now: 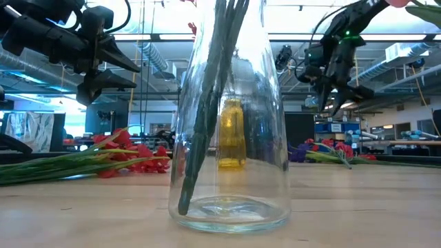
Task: Sort flowers into vase by color
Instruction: Put the top red flower into the yellow vase
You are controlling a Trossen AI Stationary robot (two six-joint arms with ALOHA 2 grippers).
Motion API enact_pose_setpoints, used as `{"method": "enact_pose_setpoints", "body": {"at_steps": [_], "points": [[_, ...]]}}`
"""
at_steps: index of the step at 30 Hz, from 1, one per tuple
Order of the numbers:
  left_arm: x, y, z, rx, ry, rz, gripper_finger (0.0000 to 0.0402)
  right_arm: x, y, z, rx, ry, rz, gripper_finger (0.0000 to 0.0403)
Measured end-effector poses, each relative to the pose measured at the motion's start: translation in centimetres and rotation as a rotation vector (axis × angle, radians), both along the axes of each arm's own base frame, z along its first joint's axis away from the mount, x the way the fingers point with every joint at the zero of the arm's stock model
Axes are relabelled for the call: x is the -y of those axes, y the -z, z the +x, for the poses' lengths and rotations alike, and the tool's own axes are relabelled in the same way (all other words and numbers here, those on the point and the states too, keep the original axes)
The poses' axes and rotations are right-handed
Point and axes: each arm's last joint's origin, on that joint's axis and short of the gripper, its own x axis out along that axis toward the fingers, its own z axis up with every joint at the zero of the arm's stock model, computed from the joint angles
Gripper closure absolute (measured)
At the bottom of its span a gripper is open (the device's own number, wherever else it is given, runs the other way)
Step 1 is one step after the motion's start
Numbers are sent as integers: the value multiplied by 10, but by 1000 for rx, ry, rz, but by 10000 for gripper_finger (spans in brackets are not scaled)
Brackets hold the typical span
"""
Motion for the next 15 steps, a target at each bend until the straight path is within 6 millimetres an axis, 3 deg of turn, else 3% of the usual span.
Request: {"method": "enact_pose_setpoints", "body": {"at_steps": [6, 15], "points": [[0, 0, 0, 0, -1, 0, 234, -2, 32, -9, -64, 45, 106, 253], [0, 0, 0, 0, -1, 1, 234, -19, 70, -19, -41, 166, 113, 253]]}}
